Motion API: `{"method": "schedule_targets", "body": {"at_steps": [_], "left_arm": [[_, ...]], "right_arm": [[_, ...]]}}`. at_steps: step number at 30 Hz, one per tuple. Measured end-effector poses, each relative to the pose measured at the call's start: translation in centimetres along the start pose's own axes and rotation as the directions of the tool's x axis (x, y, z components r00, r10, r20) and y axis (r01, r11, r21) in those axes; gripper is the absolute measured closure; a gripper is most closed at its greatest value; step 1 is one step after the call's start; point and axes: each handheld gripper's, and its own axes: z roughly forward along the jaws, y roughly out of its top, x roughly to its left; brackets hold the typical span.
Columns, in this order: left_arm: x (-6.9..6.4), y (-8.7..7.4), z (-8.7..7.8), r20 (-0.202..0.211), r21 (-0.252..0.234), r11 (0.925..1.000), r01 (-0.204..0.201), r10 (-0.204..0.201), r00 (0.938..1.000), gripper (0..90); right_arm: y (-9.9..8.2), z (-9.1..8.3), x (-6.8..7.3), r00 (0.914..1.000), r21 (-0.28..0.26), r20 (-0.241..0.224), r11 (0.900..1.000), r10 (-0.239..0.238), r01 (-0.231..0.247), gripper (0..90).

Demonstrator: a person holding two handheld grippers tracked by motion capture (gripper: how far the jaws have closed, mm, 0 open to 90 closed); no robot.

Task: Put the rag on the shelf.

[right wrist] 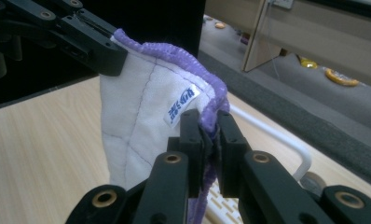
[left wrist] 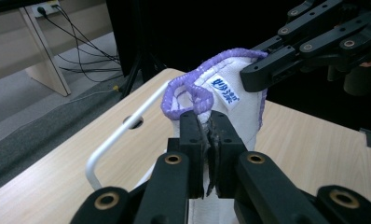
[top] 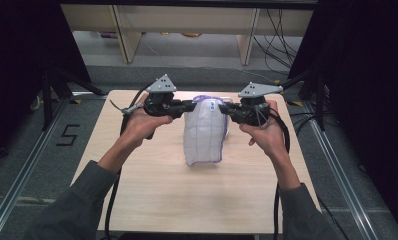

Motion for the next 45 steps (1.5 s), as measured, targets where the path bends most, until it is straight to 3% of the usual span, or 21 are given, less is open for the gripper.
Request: {"method": "schedule_targets", "body": {"at_steps": [1, 2, 5, 7, 13, 16, 30, 40, 43, 45], "left_arm": [[0.2, 0.3, -0.1, -0.006, 0.001, 1.0000, -0.006, 0.006, 1.0000, 84.9], [0.4, 0.6, -0.2, -0.012, 0.001, 1.0000, -0.007, 0.007, 0.9999, 84.9], [1.1, 1.5, -0.5, -0.017, -0.016, 0.9997, 0.017, -0.017, 0.9997, 84.9], [1.4, 2.1, -0.6, -0.032, -0.021, 0.9997, 0.012, -0.013, 0.9994, 84.9], [2.2, 3.4, -0.5, -0.053, -0.028, 0.9995, 0.017, -0.018, 0.9984, 84.8], [2.5, 4.1, -0.3, -0.083, -0.018, 0.9998, -0.011, 0.009, 0.9965, 84.7], [4.5, 7.6, 0.6, -0.140, -0.047, 0.9986, -0.025, 0.018, 0.9901, 84.8], [6.8, 8.3, 2.2, -0.160, -0.090, 0.9949, 0.046, -0.060, 0.9852, 84.7], [7.5, 8.0, 3.0, -0.168, -0.100, 0.9940, 0.043, -0.059, 0.9840, 84.6], [8.0, 7.6, 3.6, -0.176, -0.105, 0.9935, 0.043, -0.061, 0.9825, 84.5]], "right_arm": [[0.4, -0.1, -0.1, 1.0000, 0.000, 0.005, 1.0000, 0.003, -0.003, 83.9], [0.8, -0.1, -0.4, 0.9996, -0.014, 0.017, 0.9996, -0.024, 0.025, 83.9], [2.0, -0.3, -0.7, 0.9999, -0.010, 0.015, 0.9999, 0.005, -0.005, 83.9], [2.9, -0.4, -1.1, 0.9994, -0.021, 0.026, 0.9994, -0.025, 0.026, 83.9], [4.5, -0.2, -1.8, 0.9991, -0.019, 0.040, 0.9997, -0.013, 0.014, 83.9], [5.2, 0.0, -2.1, 0.9989, -0.022, 0.046, 0.9998, 0.001, 0.000, 83.9], [8.5, 0.5, -4.3, 0.9966, -0.054, 0.080, 0.9984, 0.019, -0.015, 83.9], [9.7, 1.8, -6.2, 0.9933, -0.058, 0.100, 0.9969, 0.058, -0.053, 83.9], [9.7, 2.4, -6.7, 0.9930, -0.059, 0.097, 0.9963, 0.068, -0.063, 83.9], [9.7, 3.6, -7.4, 0.9900, -0.052, 0.098, 0.9940, 0.101, -0.096, 83.7]]}}
